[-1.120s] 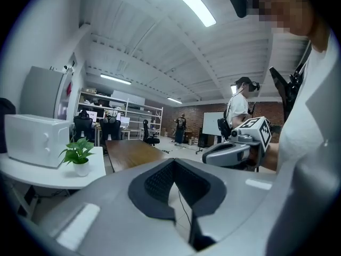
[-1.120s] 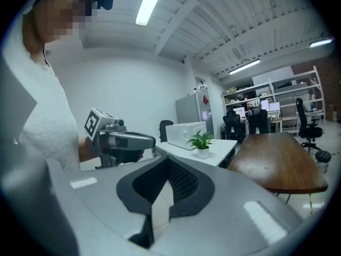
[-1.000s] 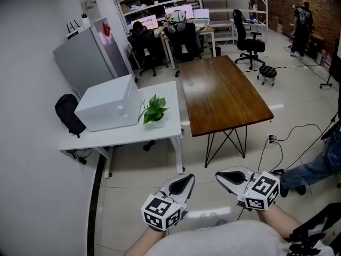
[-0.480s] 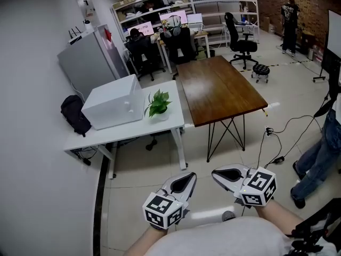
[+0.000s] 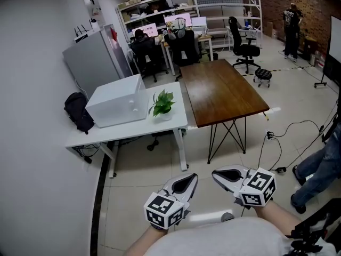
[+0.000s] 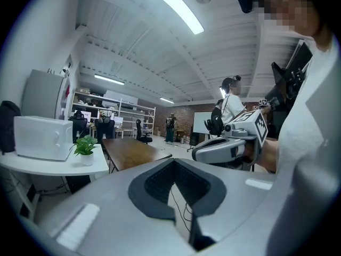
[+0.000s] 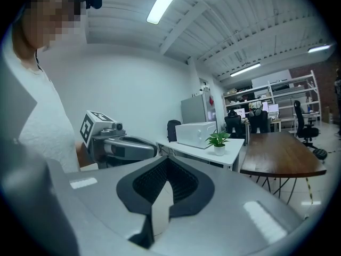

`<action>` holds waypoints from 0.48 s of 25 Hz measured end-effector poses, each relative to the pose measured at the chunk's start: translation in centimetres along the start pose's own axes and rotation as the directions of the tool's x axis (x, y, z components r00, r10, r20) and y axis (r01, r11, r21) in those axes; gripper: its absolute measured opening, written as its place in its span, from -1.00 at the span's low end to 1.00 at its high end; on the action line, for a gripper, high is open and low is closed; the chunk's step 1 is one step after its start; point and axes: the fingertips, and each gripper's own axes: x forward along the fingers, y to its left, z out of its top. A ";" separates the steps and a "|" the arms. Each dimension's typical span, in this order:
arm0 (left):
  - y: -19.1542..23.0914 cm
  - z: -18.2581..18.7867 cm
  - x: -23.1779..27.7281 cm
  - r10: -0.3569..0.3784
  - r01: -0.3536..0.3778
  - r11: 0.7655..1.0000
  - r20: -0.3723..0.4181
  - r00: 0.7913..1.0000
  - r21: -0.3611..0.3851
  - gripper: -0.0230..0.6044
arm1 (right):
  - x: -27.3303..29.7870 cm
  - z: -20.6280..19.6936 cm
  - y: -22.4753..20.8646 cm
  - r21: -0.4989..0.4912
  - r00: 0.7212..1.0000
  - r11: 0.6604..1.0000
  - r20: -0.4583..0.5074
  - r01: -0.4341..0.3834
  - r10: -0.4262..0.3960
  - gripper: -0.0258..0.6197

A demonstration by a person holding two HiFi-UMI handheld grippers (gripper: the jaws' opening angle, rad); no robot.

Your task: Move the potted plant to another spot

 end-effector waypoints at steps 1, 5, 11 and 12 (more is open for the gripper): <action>0.0 0.0 0.0 0.002 -0.002 1.000 0.002 1.000 0.000 -0.94 | 0.0 0.0 0.0 -0.001 1.000 1.000 -0.001 -0.002 0.002 -0.91; 0.3 -0.2 -0.2 0.010 -0.010 1.000 0.006 1.000 -0.002 -0.94 | 0.5 -0.3 0.1 -0.009 1.000 1.000 -0.008 -0.011 0.011 -0.91; 0.4 -0.3 -0.5 0.018 -0.018 1.000 0.015 1.000 -0.005 -0.94 | 0.7 -0.6 0.5 -0.012 1.000 1.000 -0.016 -0.018 0.018 -0.91; 0.3 -0.3 -0.6 0.018 -0.018 1.000 0.016 1.000 -0.006 -0.94 | 0.6 -0.6 0.6 -0.012 1.000 1.000 -0.016 -0.018 0.018 -0.91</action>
